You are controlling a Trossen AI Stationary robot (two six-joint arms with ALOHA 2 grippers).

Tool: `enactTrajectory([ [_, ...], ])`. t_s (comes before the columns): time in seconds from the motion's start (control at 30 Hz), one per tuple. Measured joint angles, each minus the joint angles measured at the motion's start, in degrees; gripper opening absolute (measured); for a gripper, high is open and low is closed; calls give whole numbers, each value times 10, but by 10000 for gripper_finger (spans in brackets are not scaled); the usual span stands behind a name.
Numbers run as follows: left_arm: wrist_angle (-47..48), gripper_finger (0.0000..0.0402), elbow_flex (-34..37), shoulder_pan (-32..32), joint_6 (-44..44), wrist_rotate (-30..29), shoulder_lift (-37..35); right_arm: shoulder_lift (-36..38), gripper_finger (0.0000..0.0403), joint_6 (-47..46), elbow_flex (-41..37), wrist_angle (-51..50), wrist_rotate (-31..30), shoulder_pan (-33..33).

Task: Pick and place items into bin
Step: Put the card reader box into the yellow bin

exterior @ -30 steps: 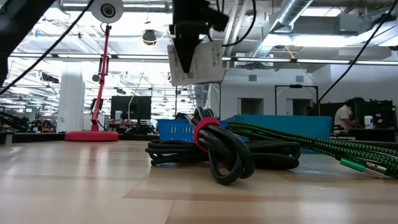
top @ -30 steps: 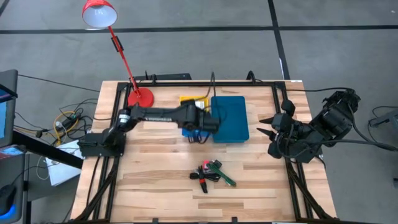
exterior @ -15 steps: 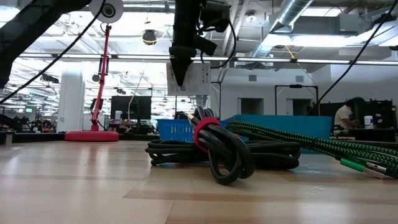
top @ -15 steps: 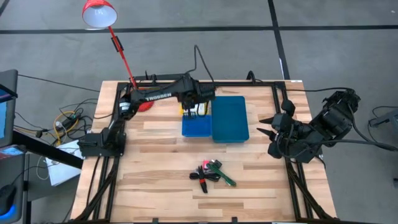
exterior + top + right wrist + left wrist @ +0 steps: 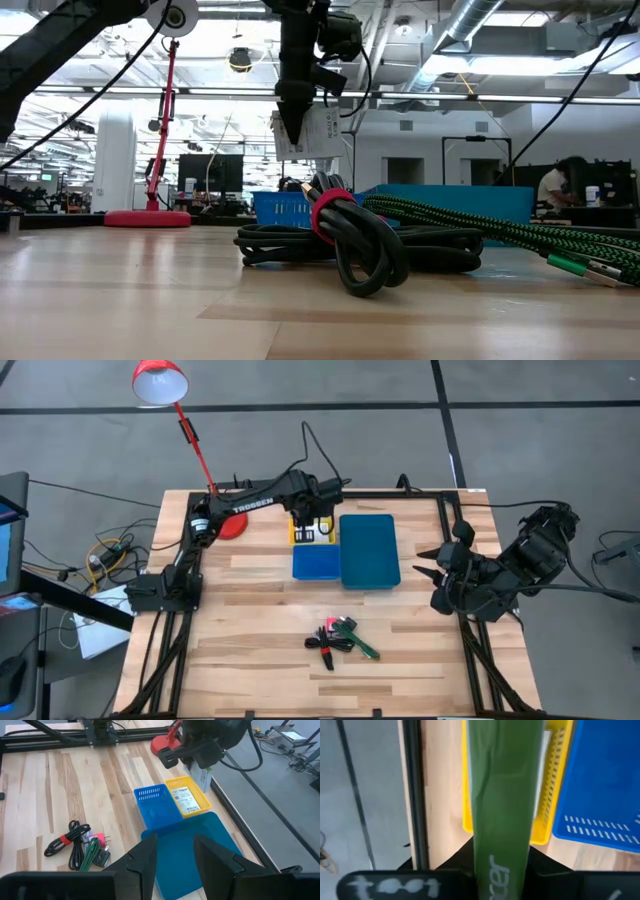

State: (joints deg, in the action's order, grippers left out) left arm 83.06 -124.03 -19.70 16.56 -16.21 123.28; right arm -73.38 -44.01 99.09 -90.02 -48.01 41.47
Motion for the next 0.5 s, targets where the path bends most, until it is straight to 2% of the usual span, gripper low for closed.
enactTrajectory([
  [0.13,0,54,0,1,14,21,0,0,123,-1,0,0,0,0],
  [0.5,-6,56,0,1,14,20,0,0,123,-10,0,0,0,0],
])
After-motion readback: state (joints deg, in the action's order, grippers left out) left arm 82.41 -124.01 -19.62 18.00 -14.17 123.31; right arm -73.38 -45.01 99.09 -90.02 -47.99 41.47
